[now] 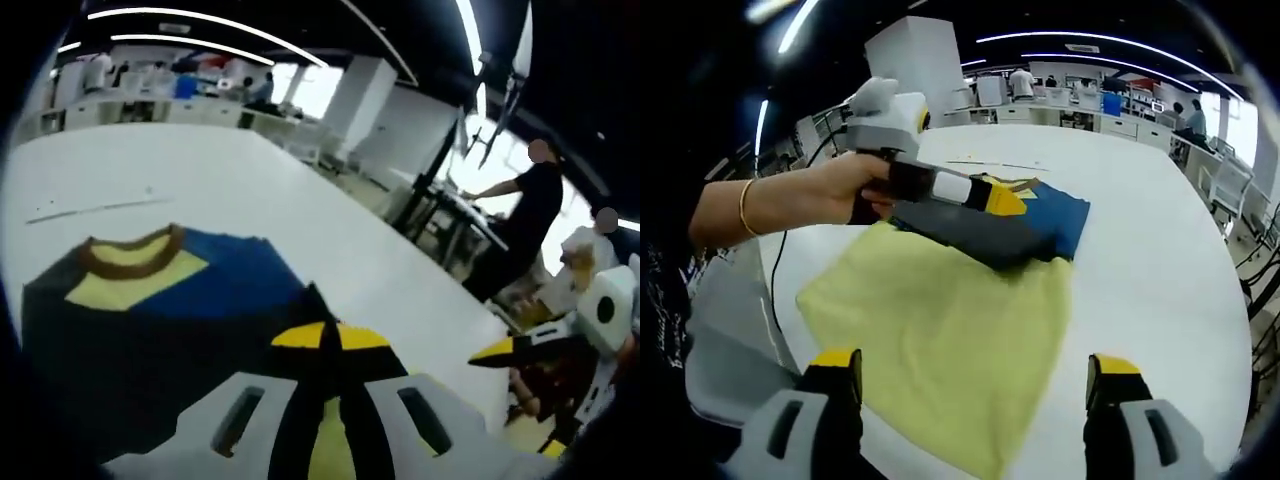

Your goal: Fold the garment on the visible template until the final outline fits inside the template.

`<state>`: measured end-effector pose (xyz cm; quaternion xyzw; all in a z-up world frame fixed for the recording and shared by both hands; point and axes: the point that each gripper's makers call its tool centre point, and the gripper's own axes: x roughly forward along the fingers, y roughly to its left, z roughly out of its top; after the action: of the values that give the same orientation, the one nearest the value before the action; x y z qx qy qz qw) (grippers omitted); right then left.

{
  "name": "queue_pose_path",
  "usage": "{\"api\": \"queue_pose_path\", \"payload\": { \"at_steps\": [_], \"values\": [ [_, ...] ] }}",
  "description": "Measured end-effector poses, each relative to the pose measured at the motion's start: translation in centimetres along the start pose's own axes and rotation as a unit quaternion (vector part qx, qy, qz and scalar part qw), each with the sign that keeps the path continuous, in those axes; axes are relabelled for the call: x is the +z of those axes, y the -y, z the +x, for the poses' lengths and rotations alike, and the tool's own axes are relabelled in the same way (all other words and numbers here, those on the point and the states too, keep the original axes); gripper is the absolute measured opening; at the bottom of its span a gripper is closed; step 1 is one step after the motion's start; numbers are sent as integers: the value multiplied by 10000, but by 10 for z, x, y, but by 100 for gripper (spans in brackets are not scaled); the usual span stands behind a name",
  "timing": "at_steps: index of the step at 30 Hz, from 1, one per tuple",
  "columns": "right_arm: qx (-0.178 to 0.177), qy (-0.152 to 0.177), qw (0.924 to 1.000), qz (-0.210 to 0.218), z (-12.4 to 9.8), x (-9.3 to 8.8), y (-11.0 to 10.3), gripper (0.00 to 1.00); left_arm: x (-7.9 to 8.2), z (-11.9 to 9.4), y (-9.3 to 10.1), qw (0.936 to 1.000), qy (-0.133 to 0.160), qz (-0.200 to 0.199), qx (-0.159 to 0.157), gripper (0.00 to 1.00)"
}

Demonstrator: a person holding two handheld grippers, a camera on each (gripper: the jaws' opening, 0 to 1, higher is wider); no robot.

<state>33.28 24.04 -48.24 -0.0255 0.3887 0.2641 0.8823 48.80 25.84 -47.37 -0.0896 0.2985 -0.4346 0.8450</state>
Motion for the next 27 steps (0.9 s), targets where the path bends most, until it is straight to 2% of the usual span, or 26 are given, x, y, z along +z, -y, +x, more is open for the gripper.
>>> {"api": "queue_pose_path", "payload": {
  "at_steps": [2,5,11,15,18,22,27],
  "values": [
    [-4,-13,10000,4,1,-1,0,93,-1,2,2,10000,-2,7,-35,18],
    [3,-1,10000,18,2,0,0,93,-4,-2,2,9995,-33,317,-27,18],
    [21,12,10000,-5,5,3,0,93,-1,-14,-11,9988,-12,456,151,42],
    [41,58,10000,17,7,6,0,93,7,-29,-26,9966,72,730,373,56],
    [56,55,10000,9,7,9,0,93,13,-43,-34,9961,123,734,473,67],
    [57,101,9999,-55,3,15,3,94,25,-63,-46,9930,187,994,603,77],
    [-51,87,9998,-164,-2,19,10,95,30,-92,-59,9914,225,1055,741,86]
  ]
}}
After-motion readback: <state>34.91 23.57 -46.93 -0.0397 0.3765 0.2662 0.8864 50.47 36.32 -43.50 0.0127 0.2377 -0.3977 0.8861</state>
